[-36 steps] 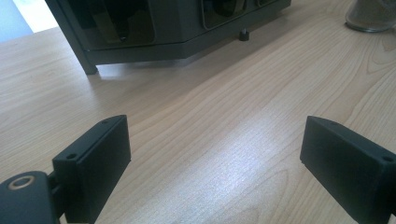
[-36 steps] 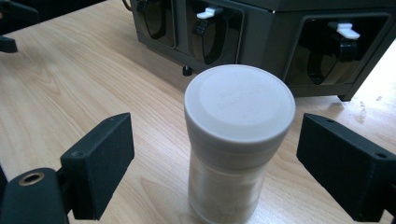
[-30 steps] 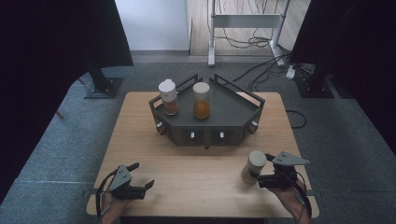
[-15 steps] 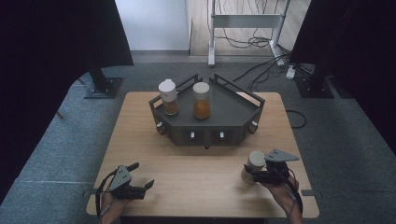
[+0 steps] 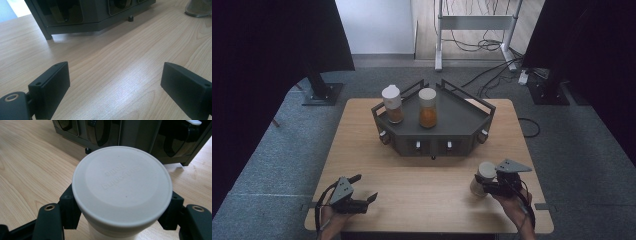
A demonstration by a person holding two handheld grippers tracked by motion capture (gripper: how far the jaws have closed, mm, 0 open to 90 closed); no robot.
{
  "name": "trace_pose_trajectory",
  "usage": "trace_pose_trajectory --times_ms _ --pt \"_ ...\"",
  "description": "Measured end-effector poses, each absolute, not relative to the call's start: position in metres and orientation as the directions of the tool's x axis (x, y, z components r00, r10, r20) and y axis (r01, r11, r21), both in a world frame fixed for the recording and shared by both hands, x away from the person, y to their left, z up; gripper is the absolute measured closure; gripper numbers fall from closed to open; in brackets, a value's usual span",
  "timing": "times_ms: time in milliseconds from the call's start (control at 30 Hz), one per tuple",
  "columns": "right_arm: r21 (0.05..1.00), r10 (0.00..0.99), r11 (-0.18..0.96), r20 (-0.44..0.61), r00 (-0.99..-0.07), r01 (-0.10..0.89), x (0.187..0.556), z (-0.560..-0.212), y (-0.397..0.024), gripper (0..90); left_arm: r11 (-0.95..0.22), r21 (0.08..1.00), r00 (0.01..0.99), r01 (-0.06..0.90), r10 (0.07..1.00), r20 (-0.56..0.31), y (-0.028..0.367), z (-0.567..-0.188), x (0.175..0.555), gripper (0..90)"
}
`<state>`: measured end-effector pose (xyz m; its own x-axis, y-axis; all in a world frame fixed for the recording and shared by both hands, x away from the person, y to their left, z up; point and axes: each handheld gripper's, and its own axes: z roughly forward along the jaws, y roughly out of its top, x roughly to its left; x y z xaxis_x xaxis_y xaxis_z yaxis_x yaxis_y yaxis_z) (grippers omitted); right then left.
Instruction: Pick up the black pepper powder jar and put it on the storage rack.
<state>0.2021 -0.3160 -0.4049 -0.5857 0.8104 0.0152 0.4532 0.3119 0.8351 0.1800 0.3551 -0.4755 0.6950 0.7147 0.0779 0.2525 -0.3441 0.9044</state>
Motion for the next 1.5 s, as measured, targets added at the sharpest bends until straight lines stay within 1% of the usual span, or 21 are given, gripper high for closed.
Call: trace_pose_trajectory --times_ms 433,733,1500 --pt "0.837 0.823 0.302 0.013 -0.568 0.456 0.199 -0.398 -0.312 33.7 -0.343 0.905 0.694 0.251 0.716 0.079 0.356 -0.475 0.180 8.4" --pt "0.842 0.813 0.319 -0.008 -0.582 0.434 0.197 -0.380 -0.310 33.8 -0.343 0.906 0.695 0.249 0.715 0.080 0.356 -0.475 0.180 8.5" --pt "0.860 0.788 0.341 -0.042 -0.615 0.378 0.206 -0.337 -0.299 33.8 -0.345 0.905 0.696 0.247 0.714 0.082 0.356 -0.475 0.180 8.4"
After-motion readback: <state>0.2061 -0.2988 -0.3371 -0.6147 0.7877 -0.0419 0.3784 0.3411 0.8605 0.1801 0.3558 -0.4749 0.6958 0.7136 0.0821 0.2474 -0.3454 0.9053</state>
